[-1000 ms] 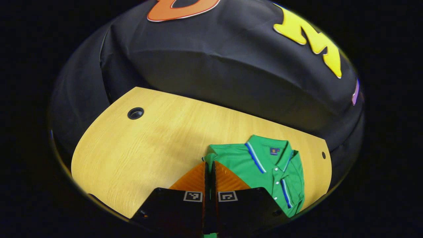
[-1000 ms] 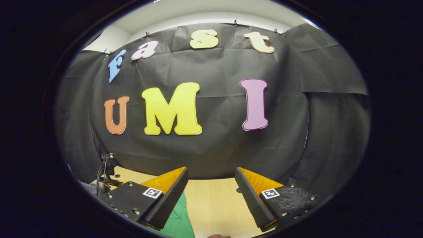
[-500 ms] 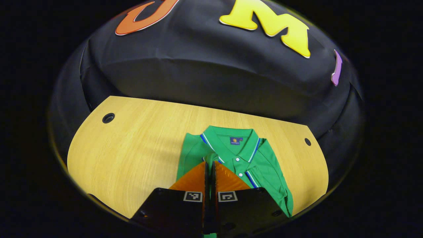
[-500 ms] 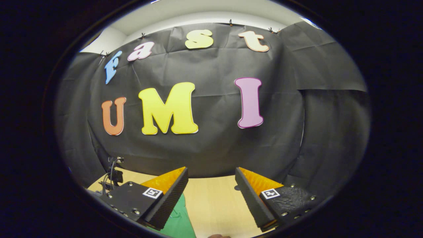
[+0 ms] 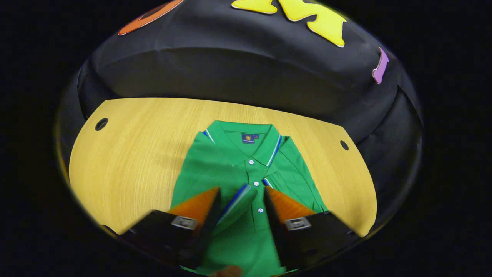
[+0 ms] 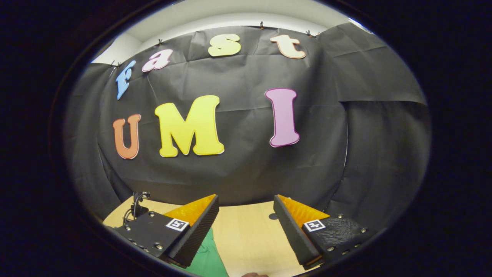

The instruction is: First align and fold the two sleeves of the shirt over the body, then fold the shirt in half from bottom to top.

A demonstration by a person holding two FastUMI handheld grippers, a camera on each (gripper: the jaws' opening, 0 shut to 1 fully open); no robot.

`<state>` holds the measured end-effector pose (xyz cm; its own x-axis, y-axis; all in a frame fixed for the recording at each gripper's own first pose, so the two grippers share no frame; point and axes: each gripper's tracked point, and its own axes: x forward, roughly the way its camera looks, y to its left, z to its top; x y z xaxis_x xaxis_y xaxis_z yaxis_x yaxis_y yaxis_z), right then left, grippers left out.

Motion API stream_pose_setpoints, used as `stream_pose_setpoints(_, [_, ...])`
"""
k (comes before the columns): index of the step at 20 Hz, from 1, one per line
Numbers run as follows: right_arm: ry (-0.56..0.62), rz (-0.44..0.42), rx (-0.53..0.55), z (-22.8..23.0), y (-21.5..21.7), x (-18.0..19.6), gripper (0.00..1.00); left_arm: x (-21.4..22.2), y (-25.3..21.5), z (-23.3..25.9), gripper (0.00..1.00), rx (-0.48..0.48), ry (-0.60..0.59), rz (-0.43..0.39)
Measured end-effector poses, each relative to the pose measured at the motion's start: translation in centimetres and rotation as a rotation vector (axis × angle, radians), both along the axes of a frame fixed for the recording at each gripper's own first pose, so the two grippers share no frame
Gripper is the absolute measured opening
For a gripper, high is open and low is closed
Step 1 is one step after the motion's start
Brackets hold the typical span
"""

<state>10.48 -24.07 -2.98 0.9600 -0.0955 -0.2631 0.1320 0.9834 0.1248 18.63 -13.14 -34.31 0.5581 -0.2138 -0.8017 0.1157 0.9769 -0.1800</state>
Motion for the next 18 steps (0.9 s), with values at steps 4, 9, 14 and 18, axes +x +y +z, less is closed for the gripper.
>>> stream_pose_setpoints(4, [0.031, 0.088, -0.022, -1.8, 1.8, 3.0, 0.93, -0.2, 1.0, 4.4, 0.97, 0.077, -0.187, -0.050])
stream_pose_setpoints(9, [0.050, 0.146, 0.034, -3.0, 4.6, 2.5, 0.93, -3.2, 2.3, 13.6, 1.00, 0.088, -0.426, -0.024])
stream_pose_setpoints(14, [0.056, 0.143, 0.007, -3.0, 7.4, -4.5, 0.93, -10.2, 4.8, 21.9, 0.99, 0.095, -0.564, -0.038])
stream_pose_setpoints(18, [0.052, 0.134, -0.008, -2.9, 9.2, -11.1, 0.93, -17.3, 6.9, 24.4, 0.99, 0.103, -0.581, -0.021])
